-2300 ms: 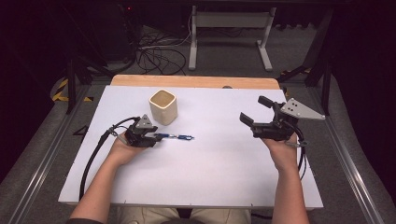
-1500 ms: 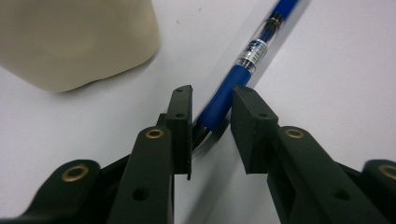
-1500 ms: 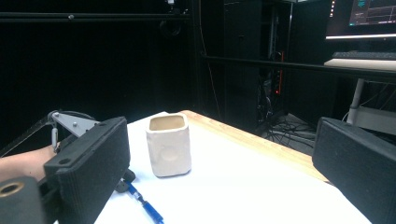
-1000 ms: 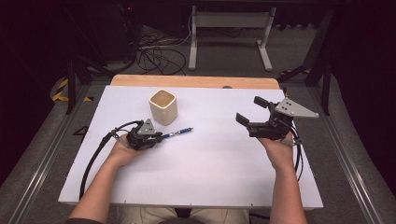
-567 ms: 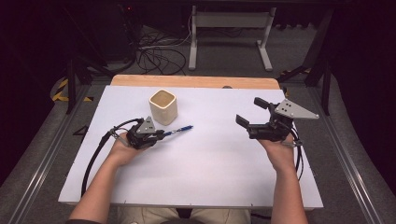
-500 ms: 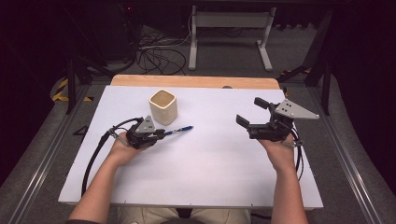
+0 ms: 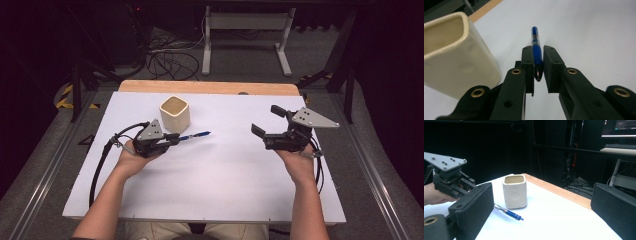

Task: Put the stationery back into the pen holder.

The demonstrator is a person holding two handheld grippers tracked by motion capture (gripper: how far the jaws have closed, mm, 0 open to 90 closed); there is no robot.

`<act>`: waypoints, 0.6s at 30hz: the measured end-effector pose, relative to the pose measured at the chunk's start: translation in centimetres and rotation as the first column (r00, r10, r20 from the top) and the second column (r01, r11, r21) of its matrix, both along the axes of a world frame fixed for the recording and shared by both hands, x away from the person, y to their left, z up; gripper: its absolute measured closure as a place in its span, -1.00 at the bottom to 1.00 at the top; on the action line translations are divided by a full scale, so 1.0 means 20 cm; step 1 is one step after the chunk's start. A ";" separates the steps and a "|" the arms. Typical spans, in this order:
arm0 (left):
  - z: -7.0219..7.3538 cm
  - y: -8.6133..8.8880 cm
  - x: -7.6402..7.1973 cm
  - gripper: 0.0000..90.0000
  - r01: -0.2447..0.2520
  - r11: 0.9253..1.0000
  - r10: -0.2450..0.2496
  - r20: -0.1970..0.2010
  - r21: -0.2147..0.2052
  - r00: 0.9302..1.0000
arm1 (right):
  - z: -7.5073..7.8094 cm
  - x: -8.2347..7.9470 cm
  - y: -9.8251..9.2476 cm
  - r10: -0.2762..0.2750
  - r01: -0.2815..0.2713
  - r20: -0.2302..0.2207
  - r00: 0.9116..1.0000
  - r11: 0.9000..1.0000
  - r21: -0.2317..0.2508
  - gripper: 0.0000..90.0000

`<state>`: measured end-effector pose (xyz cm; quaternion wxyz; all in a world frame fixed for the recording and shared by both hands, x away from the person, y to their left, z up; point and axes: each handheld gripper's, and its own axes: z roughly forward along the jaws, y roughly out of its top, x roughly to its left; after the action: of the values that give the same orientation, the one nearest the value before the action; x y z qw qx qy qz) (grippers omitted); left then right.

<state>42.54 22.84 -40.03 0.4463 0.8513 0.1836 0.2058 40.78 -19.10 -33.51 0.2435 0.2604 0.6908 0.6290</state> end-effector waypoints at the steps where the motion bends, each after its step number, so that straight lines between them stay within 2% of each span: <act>1: 0.01 0.00 0.00 0.78 0.006 1.000 -0.006 0.004 -0.006 1.000 | 0.00 0.00 0.00 0.000 0.000 -0.001 1.000 1.000 0.000 -0.87; 7: 0.05 -0.02 -0.03 0.78 0.024 0.999 -0.024 0.014 -0.042 1.000 | 0.00 0.00 0.02 0.007 -0.006 0.021 1.000 0.999 -0.035 -0.84; 11: 0.08 -0.03 -0.05 0.78 0.034 0.996 -0.033 0.008 -0.077 0.999 | -0.01 0.00 0.03 -0.013 0.015 0.027 1.000 0.998 -0.068 -0.81; 18: 0.12 -0.05 -0.06 0.78 0.034 0.993 -0.034 0.004 -0.115 0.999 | -0.03 -0.01 0.07 0.004 0.000 0.035 0.999 0.992 -0.128 -0.69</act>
<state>41.27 21.80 -37.70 0.4983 0.8270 0.1802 0.1879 40.60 -17.73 -34.02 0.2711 0.2326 0.7256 0.5881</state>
